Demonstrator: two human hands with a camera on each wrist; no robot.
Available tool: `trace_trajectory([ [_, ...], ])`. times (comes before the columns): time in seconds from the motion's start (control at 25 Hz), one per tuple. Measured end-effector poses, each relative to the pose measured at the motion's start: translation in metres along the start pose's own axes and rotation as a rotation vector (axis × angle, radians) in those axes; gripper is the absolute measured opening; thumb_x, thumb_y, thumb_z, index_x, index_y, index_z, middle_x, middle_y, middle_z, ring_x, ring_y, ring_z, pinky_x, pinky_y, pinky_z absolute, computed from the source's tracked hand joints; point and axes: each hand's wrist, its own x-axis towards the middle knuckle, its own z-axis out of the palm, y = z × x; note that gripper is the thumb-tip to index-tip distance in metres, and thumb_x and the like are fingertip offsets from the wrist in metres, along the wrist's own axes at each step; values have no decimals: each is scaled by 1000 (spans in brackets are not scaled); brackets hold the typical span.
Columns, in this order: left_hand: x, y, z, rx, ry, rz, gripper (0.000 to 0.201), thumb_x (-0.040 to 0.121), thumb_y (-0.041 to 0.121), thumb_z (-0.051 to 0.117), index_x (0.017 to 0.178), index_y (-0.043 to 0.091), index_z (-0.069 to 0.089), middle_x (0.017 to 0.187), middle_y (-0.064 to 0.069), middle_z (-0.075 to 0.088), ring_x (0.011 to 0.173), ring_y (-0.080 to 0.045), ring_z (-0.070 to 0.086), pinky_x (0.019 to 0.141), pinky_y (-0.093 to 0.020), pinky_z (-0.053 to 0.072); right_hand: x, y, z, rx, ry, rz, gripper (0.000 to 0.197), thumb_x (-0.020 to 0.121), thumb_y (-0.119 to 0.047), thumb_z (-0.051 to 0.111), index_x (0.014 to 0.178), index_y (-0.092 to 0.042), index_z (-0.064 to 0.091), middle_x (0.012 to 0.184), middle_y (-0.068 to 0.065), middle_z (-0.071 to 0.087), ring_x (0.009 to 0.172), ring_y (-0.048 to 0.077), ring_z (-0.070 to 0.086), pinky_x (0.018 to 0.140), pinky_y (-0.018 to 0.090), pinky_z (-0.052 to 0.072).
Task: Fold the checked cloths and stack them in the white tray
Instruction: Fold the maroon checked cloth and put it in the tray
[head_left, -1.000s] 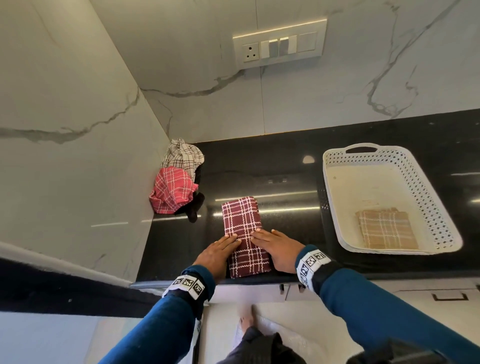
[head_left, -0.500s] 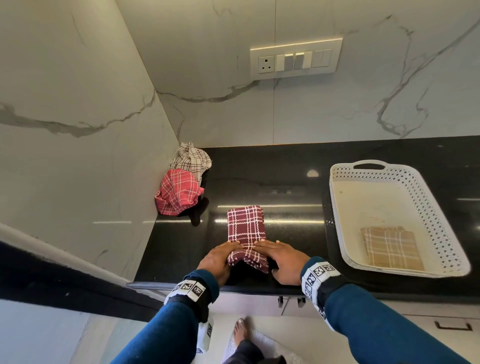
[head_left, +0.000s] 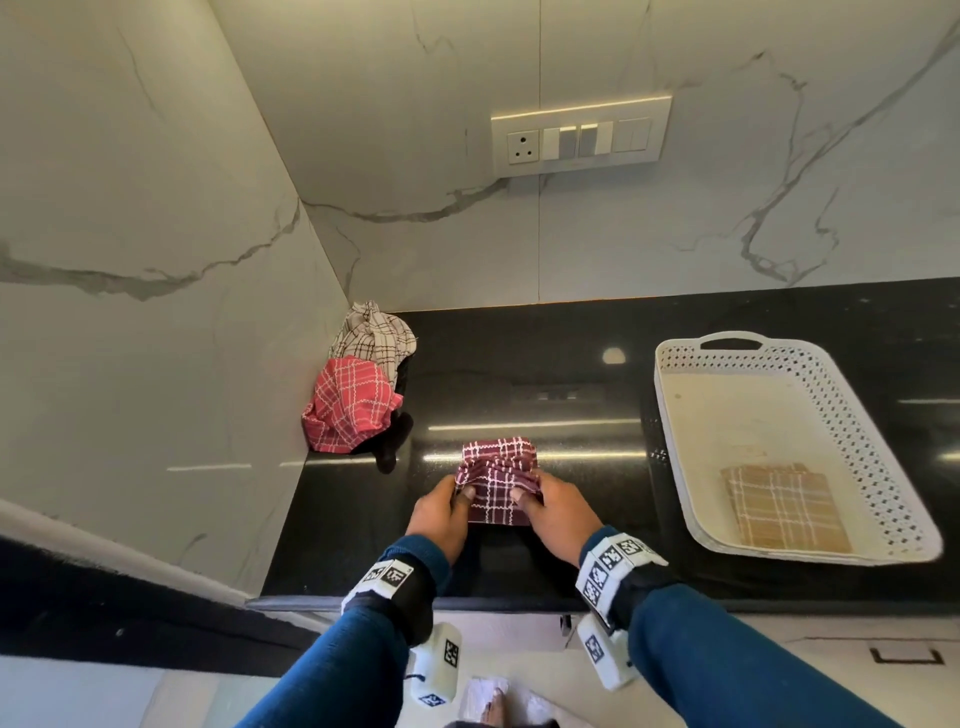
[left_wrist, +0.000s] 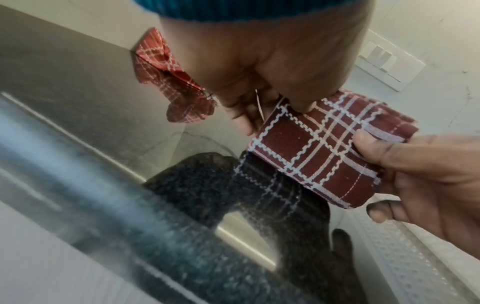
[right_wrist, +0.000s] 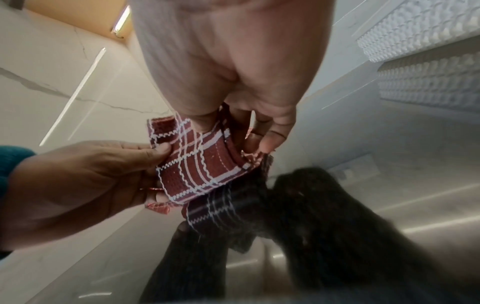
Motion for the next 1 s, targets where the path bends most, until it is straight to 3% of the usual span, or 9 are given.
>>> trace_trajectory([
  [0.08,13,4,0,12,-35,-75,22,103,29,47,112,14,59,99,-4,68,85,-16,64,81,-29,50,9,-9,-3,16,4,18,30,100,-38,56,123,-20,62,111,-2,71,98,13,68,90,30,54],
  [0.2,33,2,3,126,-106,-154,26,104,32,42,111,13,57,104,-10,67,88,-23,64,85,-39,54,16,-6,-1,-27,-11,98,32,102,-38,53,121,-16,64,111,2,72,95,14,68,88,30,54],
  [0.44,50,9,7,289,-164,-127,45,102,52,31,126,15,42,115,-15,64,102,-36,64,87,-42,51,26,-7,7,-191,86,253,43,105,-49,36,114,-14,59,100,6,68,91,26,67,80,36,53],
  [0.6,62,10,6,415,-196,-85,38,105,43,22,119,14,42,114,-17,65,104,-37,63,90,-45,50,32,-8,8,-313,78,285,54,104,-56,25,115,-13,56,101,11,68,92,32,67,81,43,55],
  [0.8,76,17,6,453,-222,-163,35,103,26,30,127,5,44,124,-19,61,114,-38,59,98,-47,47,44,-12,9,-323,103,364,60,105,-56,19,103,-13,61,98,11,69,89,31,65,81,41,53],
  [1.0,78,29,8,523,-257,-222,37,103,27,32,130,5,42,128,-18,59,119,-37,57,97,-48,45,54,-14,7,-373,80,475,72,103,-60,16,94,-11,68,94,12,70,83,31,63,76,39,49],
])
